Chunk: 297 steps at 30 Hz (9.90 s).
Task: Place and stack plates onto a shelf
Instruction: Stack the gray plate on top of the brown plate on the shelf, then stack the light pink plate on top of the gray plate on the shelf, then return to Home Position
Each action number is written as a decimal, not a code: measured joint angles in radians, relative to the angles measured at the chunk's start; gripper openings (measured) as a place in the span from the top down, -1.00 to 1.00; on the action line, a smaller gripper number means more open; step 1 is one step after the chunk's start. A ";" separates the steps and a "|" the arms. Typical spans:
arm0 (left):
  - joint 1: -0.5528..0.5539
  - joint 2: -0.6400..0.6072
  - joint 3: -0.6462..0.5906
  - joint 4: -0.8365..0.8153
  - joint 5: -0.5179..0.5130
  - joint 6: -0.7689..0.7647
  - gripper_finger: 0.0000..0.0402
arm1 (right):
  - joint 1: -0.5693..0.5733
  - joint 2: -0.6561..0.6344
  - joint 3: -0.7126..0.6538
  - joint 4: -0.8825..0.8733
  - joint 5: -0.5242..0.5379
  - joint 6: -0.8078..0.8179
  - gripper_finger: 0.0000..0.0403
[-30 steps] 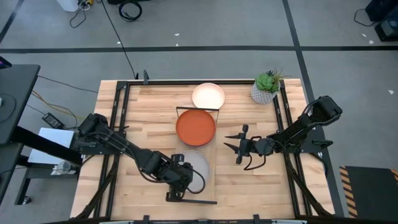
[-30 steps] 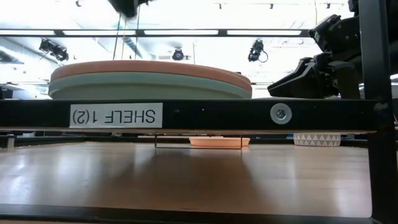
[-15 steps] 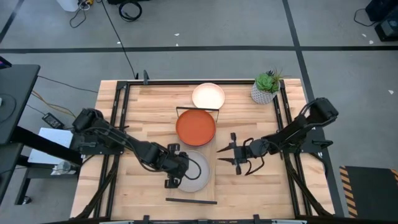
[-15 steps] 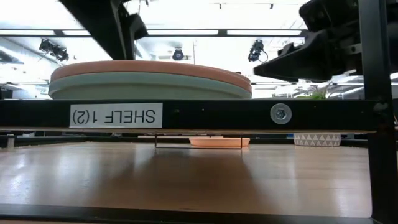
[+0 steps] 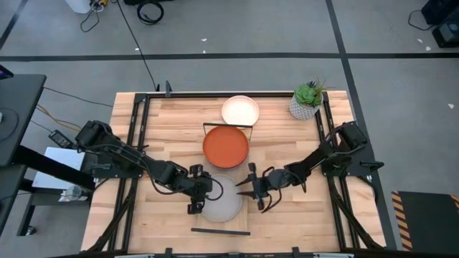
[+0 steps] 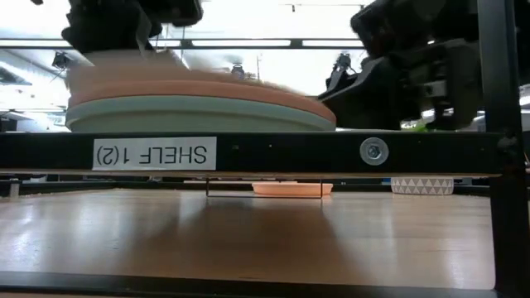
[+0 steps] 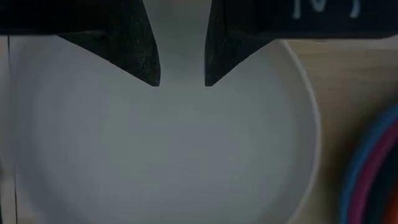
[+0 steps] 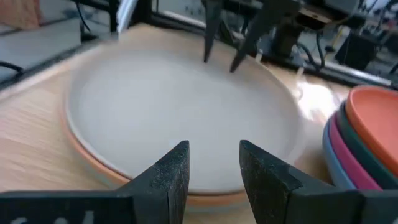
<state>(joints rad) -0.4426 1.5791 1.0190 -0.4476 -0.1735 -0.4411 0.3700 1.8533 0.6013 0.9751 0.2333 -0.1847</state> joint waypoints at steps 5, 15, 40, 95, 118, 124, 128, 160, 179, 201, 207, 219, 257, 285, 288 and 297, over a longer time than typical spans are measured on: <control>-0.001 -0.005 -0.027 0.067 0.065 -0.013 0.34 | -0.004 -0.062 -0.005 -0.099 0.004 0.022 0.28; -0.022 -0.028 -0.005 0.050 0.058 0.004 0.34 | 0.048 -0.123 -0.004 -0.192 0.063 0.013 0.28; -0.142 -0.052 -0.095 0.075 -0.127 -0.077 0.34 | 0.050 -0.129 -0.005 -0.249 0.196 -0.002 0.28; -0.123 -0.737 -0.476 0.216 -0.237 0.222 0.51 | -0.779 -0.503 0.111 -1.096 -0.087 -0.065 0.26; -0.129 -0.762 -0.476 0.165 -0.241 0.072 0.51 | -1.039 0.011 0.470 -1.199 -0.400 -0.075 0.28; -0.129 -0.762 -0.476 0.165 -0.240 0.040 0.51 | -1.039 -0.003 0.507 -1.458 -0.372 0.015 0.29; -0.128 -0.762 -0.476 0.165 -0.241 0.038 0.51 | -1.023 -0.080 0.506 -1.638 -0.357 0.161 0.30; -0.129 -0.762 -0.476 0.167 -0.180 -0.020 0.51 | -0.772 -0.307 0.040 -1.107 -0.058 -0.264 0.20; -0.128 -0.761 -0.476 0.218 -0.180 -0.012 0.51 | -0.614 -0.541 0.062 -1.209 0.219 -0.179 0.90; -0.128 -0.761 -0.476 0.218 -0.181 -0.077 0.51 | -0.003 -0.651 0.258 -1.098 0.227 -0.184 0.92; -0.128 -0.761 -0.476 0.218 -0.180 -0.149 0.51 | 0.083 -0.458 0.365 -1.079 0.042 -0.183 0.92; -0.128 -0.761 -0.476 0.218 -0.192 -0.137 0.51 | 0.120 -0.126 0.529 -1.072 -0.206 -0.185 0.91; -0.132 -0.761 -0.476 0.180 -0.237 -0.116 0.51 | 0.130 -0.175 0.458 -0.999 0.033 -0.001 0.36; -0.110 -1.006 -0.614 0.349 -0.324 0.290 0.51 | 0.003 -0.971 -0.009 -0.939 0.042 0.130 0.36; -0.095 -1.095 -0.671 0.386 -0.312 0.297 0.51 | 0.001 -1.055 -0.030 -0.963 0.062 0.130 0.36; -0.091 -1.351 -0.801 0.405 -0.309 0.329 0.51 | 0.000 -1.271 -0.111 -0.989 0.099 0.113 0.36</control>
<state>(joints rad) -0.5339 0.2286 0.2177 -0.0427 -0.4821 -0.1126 0.3698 0.5826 0.4902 -0.0135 0.3326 -0.0719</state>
